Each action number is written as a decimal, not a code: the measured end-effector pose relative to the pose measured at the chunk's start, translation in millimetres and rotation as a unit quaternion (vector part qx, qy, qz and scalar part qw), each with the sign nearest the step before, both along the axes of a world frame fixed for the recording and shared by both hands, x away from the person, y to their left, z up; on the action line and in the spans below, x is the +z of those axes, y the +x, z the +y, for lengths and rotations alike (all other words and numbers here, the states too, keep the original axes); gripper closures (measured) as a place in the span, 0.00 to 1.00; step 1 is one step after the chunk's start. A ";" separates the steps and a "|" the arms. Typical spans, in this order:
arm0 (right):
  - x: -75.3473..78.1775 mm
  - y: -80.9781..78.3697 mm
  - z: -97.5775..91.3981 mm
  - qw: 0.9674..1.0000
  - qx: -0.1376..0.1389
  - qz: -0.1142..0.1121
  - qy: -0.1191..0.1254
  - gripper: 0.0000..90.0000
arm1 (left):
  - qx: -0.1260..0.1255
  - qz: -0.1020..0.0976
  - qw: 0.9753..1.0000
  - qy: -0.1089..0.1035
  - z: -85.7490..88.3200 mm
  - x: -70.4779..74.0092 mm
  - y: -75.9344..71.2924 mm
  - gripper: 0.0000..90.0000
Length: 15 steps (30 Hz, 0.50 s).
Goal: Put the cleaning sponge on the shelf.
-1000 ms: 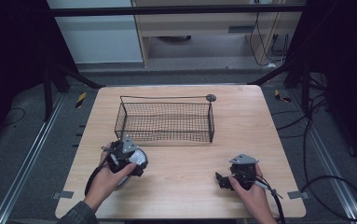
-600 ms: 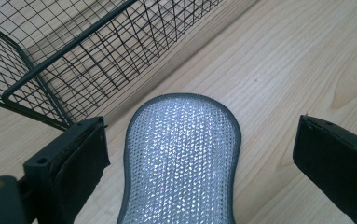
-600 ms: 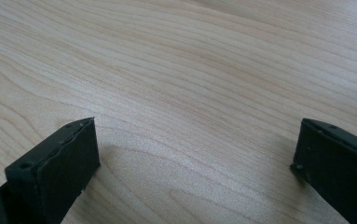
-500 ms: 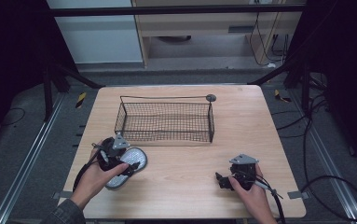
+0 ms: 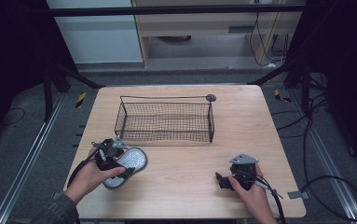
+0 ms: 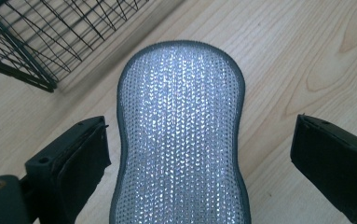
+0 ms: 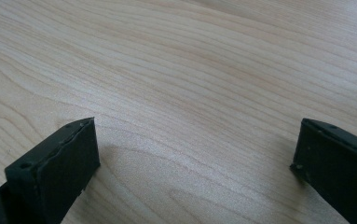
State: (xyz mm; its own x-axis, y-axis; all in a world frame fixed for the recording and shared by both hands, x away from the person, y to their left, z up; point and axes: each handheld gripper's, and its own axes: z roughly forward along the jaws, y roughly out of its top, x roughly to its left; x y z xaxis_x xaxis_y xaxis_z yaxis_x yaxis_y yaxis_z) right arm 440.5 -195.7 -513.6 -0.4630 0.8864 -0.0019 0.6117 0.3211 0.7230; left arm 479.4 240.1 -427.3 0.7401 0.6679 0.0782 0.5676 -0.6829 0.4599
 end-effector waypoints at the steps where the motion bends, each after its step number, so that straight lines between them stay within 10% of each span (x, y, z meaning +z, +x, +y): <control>1: 0.0 0.0 0.0 1.000 0.000 0.000 0.000 0.00 | -0.001 0.011 1.000 0.007 1.8 0.3 2.5 0.04; 15: 0.1 0.1 0.0 1.000 0.000 0.001 0.000 0.00 | -0.025 0.076 0.995 0.053 3.5 -15.8 19.8 0.05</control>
State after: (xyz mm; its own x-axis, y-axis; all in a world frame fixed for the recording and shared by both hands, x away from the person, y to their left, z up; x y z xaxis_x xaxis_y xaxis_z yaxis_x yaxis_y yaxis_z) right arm 440.6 -195.7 -513.5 -0.4634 0.8861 -0.0006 0.6127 0.3209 0.7222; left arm 499.2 243.6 -443.2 0.7811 0.6236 0.0307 0.5890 -0.7524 0.2950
